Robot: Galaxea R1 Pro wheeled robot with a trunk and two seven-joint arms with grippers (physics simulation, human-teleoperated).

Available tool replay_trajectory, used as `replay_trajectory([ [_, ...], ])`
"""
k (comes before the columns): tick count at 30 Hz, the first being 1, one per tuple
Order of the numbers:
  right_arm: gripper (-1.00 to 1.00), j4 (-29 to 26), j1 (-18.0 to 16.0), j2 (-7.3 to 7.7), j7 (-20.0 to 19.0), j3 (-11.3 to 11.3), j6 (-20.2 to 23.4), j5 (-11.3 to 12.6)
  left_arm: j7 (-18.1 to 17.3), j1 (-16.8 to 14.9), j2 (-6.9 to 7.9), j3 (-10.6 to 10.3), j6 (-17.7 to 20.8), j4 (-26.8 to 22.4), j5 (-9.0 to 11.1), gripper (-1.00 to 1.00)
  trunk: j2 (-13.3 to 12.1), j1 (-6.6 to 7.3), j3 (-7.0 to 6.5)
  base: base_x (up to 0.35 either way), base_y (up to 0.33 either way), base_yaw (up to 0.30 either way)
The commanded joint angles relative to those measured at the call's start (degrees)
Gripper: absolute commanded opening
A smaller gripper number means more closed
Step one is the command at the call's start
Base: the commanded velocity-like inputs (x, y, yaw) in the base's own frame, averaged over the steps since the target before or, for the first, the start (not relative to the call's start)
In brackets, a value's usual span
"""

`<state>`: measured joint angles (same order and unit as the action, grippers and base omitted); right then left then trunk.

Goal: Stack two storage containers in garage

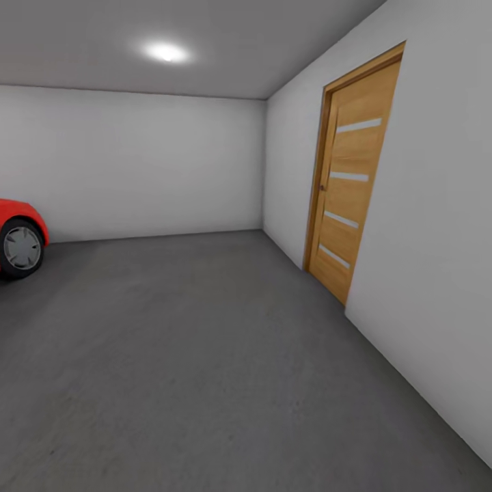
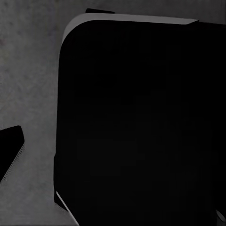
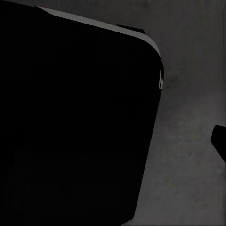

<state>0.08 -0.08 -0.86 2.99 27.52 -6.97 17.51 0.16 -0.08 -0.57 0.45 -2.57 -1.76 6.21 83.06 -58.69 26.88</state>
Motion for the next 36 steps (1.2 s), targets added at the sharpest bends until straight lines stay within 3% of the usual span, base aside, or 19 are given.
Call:
replay_trajectory([
  [1,1.0,0.0,0.0,0.02,0.2,0.5,-0.2,0.5,0.0,0.0,-0.01,0.0,-0.1,0.0,0.6,1.0,0.0,-0.03,0.05,0.324,0.0,0.0],
  [36,1.0,0.0,0.0,0.07,0.2,0.4,-0.2,0.5,0.0,0.0,0.03,0.0,-0.1,0.0,0.6,1.0,0.0,-0.03,0.05,0.324,0.0,-0.014],
])
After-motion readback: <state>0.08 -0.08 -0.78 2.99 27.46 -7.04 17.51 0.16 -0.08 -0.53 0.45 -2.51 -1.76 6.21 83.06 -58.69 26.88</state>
